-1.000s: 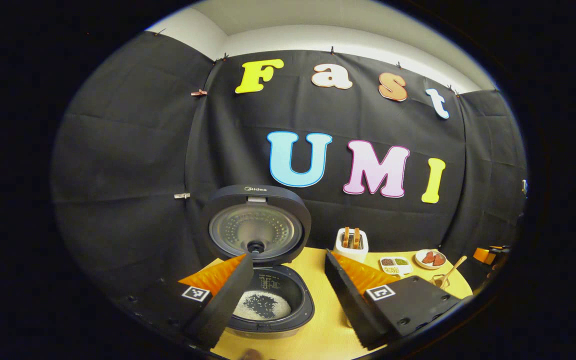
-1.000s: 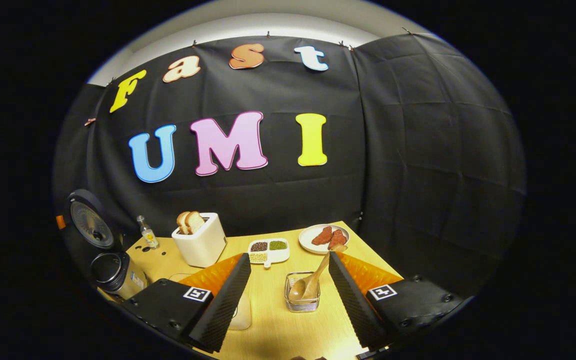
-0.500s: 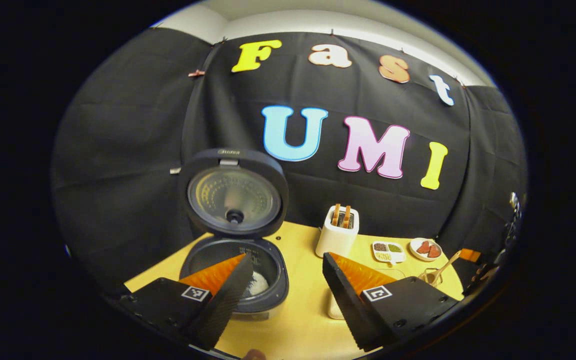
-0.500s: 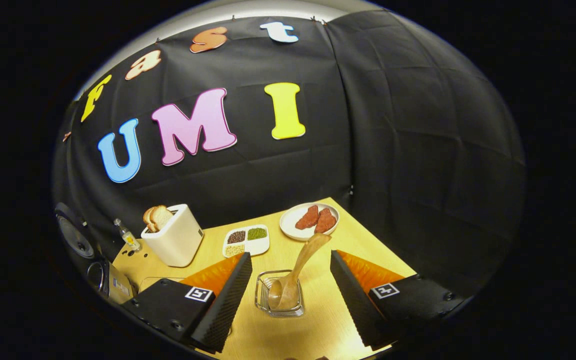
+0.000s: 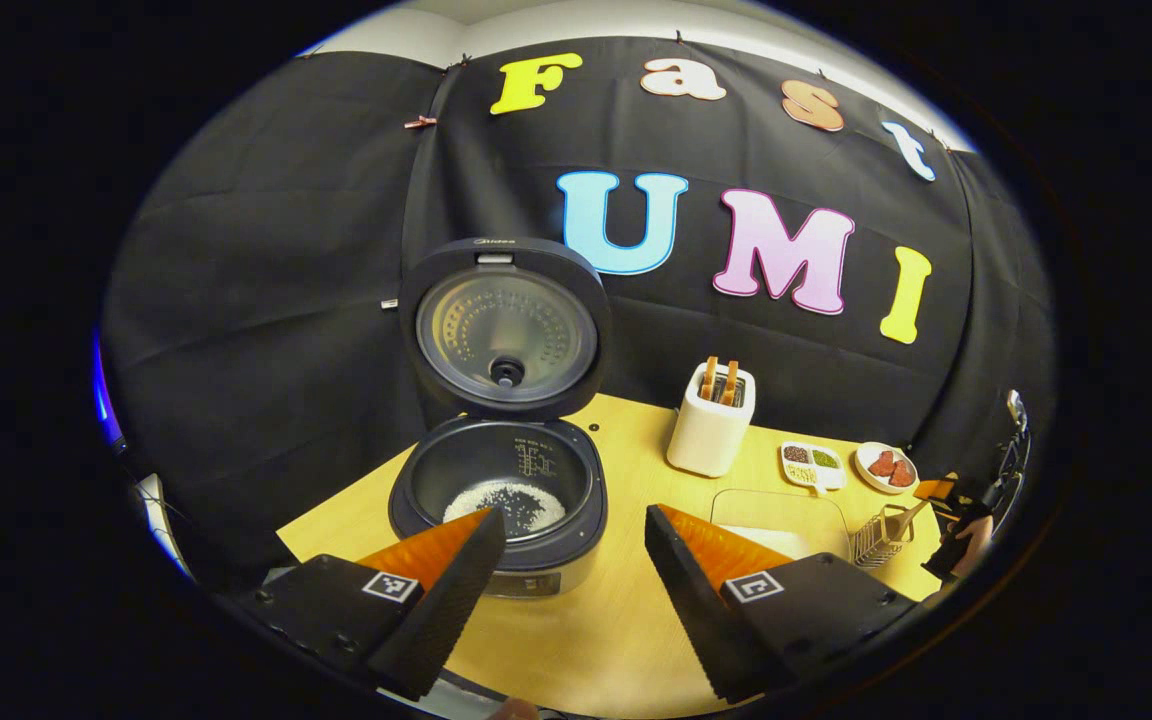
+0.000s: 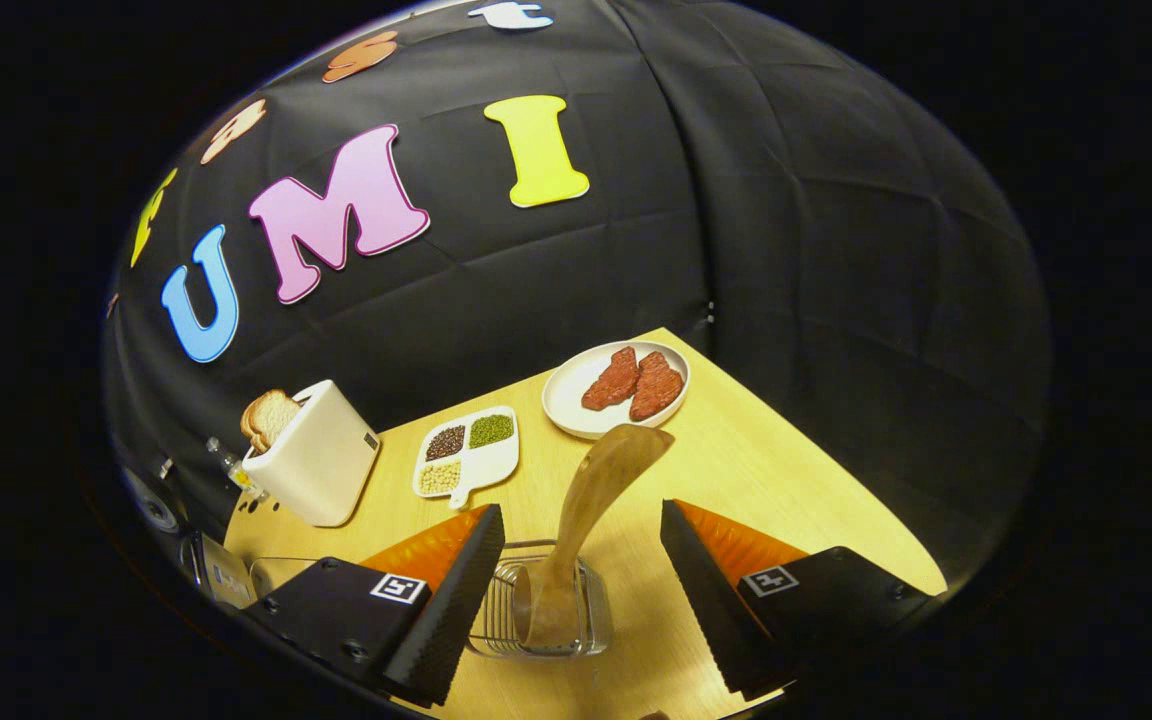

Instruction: Close the left gripper, press the button to open the rice cooker; take a wooden spoon from the chopstick holder with the right hand, scoop a spoonful of rice and pour it into the rice cooker, then put the wooden spoon back into the chopstick holder.

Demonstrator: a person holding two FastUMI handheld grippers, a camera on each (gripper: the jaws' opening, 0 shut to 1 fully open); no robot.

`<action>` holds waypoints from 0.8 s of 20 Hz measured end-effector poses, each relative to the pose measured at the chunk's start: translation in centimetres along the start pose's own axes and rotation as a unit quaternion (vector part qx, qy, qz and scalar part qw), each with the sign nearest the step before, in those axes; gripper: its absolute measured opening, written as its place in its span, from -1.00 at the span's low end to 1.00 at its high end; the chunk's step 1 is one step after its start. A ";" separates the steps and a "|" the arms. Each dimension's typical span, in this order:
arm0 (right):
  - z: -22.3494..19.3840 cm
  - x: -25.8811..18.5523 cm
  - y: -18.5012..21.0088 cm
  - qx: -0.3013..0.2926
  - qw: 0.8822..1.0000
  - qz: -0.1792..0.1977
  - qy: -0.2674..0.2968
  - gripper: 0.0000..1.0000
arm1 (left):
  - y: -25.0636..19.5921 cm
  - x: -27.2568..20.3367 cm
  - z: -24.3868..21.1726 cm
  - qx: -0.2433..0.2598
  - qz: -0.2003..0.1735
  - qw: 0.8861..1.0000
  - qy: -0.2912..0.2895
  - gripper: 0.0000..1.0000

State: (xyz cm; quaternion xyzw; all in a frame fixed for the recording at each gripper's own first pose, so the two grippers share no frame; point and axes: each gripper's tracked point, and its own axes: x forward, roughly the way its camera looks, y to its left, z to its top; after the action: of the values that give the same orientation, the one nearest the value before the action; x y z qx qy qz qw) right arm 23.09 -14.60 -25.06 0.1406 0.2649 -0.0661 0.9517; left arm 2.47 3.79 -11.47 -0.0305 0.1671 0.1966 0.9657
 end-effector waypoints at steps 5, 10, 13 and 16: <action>-0.5 2.6 0.8 0.032 0.999 0.011 0.015 0.54 | -1.1 -0.7 -2.6 0.022 0.025 0.999 0.017 0.92; -0.5 3.0 0.1 0.046 0.999 0.005 0.021 -0.52 | -2.1 -2.4 -5.1 0.015 0.039 0.998 0.036 0.91; 1.0 1.2 0.0 0.050 0.999 0.003 0.004 -0.52 | -2.4 -3.0 -5.6 0.013 0.043 0.998 0.036 0.90; 0.5 1.5 0.9 0.058 0.998 0.016 0.013 -0.60 | -2.7 -2.5 -5.9 0.006 0.033 0.999 0.040 0.91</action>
State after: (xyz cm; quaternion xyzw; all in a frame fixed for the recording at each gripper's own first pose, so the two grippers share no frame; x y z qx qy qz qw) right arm 24.74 -13.92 -25.21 0.2007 0.2711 -0.0644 0.9392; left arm -0.46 -0.35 -16.18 -0.0272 0.2073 0.2260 0.9514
